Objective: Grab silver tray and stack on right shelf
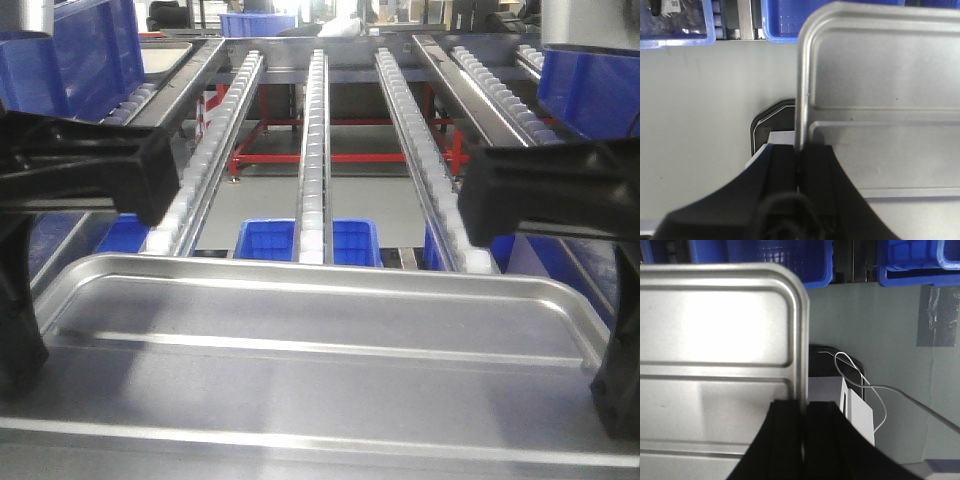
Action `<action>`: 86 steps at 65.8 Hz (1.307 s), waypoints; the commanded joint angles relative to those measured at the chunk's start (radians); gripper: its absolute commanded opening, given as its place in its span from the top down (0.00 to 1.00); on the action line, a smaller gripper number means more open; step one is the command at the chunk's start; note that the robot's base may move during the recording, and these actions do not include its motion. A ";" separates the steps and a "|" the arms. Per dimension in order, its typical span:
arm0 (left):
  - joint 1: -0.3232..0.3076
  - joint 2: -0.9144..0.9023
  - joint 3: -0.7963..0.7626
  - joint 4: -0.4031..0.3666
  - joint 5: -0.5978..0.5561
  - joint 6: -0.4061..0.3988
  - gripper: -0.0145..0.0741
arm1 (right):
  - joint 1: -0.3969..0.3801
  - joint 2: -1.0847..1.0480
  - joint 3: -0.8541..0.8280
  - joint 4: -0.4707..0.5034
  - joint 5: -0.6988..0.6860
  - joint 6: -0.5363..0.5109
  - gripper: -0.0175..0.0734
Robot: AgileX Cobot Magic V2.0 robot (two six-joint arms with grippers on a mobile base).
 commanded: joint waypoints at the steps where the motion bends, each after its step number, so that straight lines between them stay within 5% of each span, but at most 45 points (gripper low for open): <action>1: -0.007 -0.031 -0.022 0.024 0.014 0.012 0.94 | 0.000 -0.024 -0.025 -0.040 -0.012 0.000 0.72; 86: -0.007 -0.031 -0.022 0.024 0.101 0.012 0.94 | 0.000 -0.024 -0.025 -0.040 0.019 0.000 0.72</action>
